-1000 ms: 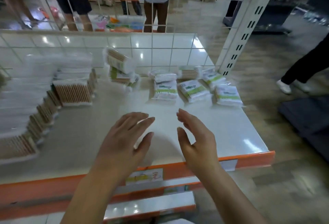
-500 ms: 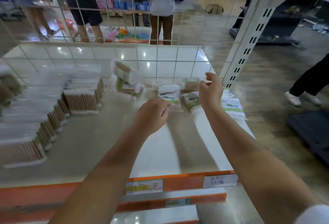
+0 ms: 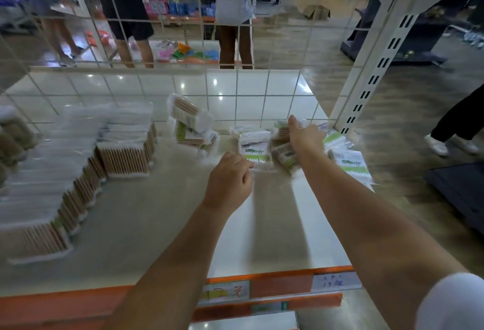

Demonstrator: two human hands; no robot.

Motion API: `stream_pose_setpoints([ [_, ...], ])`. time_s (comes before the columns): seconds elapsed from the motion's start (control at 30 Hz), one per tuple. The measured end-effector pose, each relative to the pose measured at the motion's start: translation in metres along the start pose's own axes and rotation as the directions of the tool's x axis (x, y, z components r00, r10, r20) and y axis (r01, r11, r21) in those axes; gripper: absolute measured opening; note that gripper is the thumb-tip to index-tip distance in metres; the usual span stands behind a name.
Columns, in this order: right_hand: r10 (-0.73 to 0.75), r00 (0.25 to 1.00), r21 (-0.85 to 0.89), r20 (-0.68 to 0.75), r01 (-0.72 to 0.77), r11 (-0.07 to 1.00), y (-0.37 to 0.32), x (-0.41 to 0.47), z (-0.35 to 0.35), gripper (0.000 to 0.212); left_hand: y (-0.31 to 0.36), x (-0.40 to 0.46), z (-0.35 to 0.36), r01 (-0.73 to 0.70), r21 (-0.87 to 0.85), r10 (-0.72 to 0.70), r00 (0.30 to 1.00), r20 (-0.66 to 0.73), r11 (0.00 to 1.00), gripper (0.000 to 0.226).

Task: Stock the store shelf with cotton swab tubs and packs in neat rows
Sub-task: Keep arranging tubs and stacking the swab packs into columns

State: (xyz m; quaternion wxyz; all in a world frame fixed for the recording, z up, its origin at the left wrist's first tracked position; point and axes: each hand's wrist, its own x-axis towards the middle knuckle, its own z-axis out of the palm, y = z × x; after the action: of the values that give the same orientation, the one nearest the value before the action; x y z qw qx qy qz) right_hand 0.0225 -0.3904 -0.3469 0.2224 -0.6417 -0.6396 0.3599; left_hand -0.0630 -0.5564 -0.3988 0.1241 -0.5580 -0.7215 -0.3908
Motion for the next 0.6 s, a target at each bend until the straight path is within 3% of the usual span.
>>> stream_pose_setpoints([
  [0.17, -0.016, 0.999, 0.052, 0.040, 0.014, 0.999, 0.003, -0.002, 0.003, 0.082, 0.000, 0.001, -0.001, 0.013, -0.018, -0.013, 1.000, 0.003, 1.000, 0.033],
  [0.53, -0.093, 0.996, 0.291, 0.017, 0.084, 0.953, 0.010, -0.011, -0.001, 0.042, 0.001, 0.000, -0.002, 0.031, 0.002, -0.031, 0.999, 0.022, 1.000, 0.033],
  [0.6, -0.124, 0.992, 0.323, 0.006, 0.116, 0.939, 0.012, -0.012, -0.003, 0.044, 0.001, -0.001, -0.002, 0.032, 0.021, -0.033, 0.999, 0.030, 0.999, 0.034],
])
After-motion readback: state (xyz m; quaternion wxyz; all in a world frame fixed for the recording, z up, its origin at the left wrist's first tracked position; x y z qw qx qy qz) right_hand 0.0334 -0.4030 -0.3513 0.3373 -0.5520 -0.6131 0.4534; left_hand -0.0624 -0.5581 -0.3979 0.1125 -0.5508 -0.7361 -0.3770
